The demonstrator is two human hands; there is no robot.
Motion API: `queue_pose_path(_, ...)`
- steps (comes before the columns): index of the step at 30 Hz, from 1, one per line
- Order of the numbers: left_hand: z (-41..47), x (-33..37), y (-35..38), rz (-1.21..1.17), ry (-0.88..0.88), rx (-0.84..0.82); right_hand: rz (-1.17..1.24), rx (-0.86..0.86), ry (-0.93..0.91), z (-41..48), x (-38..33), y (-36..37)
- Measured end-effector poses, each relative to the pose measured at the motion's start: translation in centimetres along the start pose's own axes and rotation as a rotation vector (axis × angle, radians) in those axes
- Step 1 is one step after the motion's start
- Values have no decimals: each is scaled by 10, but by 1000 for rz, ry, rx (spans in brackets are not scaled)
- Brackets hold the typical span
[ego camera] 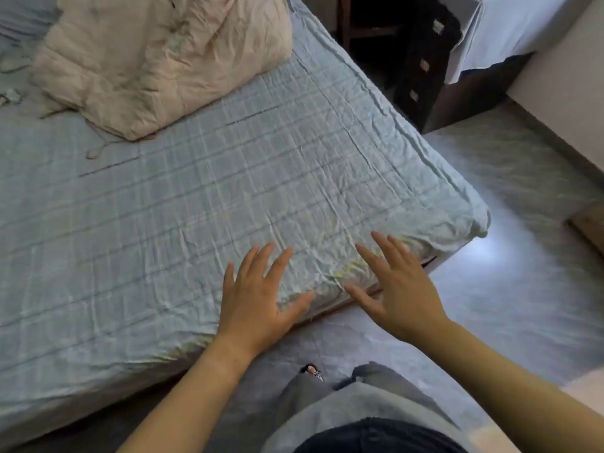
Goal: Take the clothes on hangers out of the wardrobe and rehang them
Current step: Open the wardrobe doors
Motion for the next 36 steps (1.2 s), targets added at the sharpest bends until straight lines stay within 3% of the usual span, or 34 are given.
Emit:
queue_pose_path(9,32,31,25,38,241,-6,-14,94,155,-25,22,12)
queue_pose_path(15,49,103,42,62,433,-95,39,245,355,-63,64,-9)
queue_pose_path(20,69,192,61,108,565,-183,47,339,500,-90,125,-36)
queue_pose_path(26,86,310,105,217,672,-256,61,265,670,-132,238,-63)
queue_pose_path(36,84,579,144,216,982,-248,-5,470,920,-228,395,-182)
Point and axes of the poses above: each hand's wrist, its own z-axis towards the middle knuckle, its own y-axis out of the palm, x = y × z, the point moved 5 cm from there along z, towards the middle knuckle, and after that the axes turned 15 degrees about -y, right-handed, at the moved point
